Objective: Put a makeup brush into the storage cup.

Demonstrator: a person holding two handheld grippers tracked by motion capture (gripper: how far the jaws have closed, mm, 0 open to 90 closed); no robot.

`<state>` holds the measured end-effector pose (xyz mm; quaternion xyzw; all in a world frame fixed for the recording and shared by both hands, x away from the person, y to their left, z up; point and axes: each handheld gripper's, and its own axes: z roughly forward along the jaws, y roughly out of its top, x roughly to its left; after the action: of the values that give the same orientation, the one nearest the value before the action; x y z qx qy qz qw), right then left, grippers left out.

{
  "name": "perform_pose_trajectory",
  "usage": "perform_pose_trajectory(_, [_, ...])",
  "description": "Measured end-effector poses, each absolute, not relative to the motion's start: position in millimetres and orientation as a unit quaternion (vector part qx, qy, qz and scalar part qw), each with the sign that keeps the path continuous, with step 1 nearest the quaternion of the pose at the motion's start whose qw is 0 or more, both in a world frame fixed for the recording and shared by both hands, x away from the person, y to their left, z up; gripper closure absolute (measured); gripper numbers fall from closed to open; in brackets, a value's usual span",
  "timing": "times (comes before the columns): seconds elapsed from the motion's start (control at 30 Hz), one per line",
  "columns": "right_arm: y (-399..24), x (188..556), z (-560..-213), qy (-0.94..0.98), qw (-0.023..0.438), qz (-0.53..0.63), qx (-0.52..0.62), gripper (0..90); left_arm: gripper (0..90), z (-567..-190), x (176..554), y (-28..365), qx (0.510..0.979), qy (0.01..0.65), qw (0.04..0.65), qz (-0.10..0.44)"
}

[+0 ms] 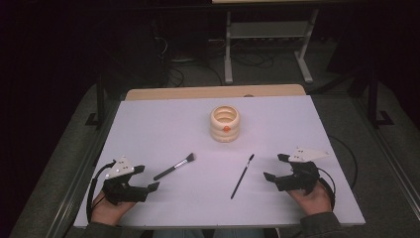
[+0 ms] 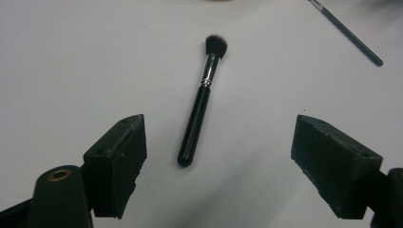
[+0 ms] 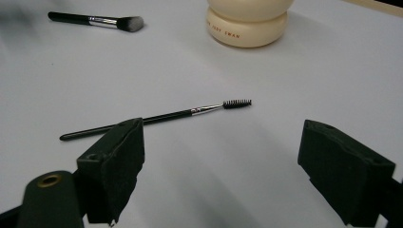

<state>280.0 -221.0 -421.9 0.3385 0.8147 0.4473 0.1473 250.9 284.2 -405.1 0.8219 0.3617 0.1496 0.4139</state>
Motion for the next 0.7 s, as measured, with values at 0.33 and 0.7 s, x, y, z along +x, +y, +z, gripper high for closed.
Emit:
perform_pose_trajectory(0.33, [-223.4,280.0,-421.8,0.811,0.141,0.452,0.343,14.8,19.3,-406.0,251.3,283.7,0.827,0.359,0.408,0.144])
perform_pose_trajectory(0.7, [-221.9,278.0,-418.4,0.811,0.145,0.454,0.340,14.8,19.6,-399.0,250.8,280.4,0.830,0.354,0.409,0.137])
